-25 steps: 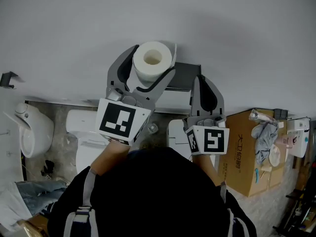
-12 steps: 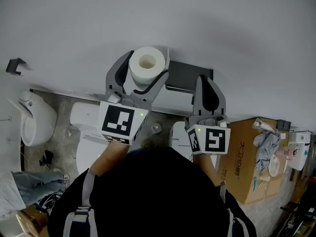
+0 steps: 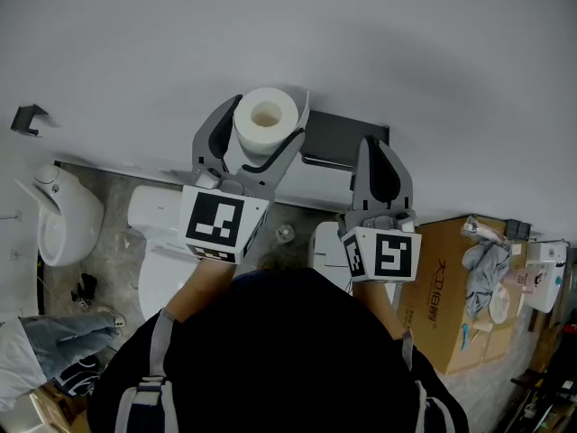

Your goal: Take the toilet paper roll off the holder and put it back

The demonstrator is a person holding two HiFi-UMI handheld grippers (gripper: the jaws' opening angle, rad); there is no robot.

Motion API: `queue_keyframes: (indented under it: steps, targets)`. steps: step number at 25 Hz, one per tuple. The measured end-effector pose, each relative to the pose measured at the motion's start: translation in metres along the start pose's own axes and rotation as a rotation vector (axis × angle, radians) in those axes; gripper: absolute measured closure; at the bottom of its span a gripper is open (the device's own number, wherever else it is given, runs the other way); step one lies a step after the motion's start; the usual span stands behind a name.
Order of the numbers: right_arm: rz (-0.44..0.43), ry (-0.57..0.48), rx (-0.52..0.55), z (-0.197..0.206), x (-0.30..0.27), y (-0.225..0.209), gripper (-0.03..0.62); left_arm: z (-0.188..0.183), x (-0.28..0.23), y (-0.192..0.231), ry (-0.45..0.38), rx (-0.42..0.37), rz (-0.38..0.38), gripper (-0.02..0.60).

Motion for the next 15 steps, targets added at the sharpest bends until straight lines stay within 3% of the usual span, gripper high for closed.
queue_keyframes:
  steps: [8,15]
  targets:
    - [0.014,0.000,0.007,0.000,0.001,-0.005,0.576,-0.006,-0.005,-0.003,-0.027,0.010,0.017,0.190]
    - [0.041,0.004,0.006,0.002,0.004,-0.015,0.576,-0.028,-0.026,-0.011,-0.076,-0.002,0.079,0.190]
Point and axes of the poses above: the fingertips, and each gripper's own axes: x backward along the fingers, y to its left, z out of its underside, the point moved 4 cm from there along x, backward along the fingers, and after that the axes turned 13 degrees about z, right-handed, at the moved point
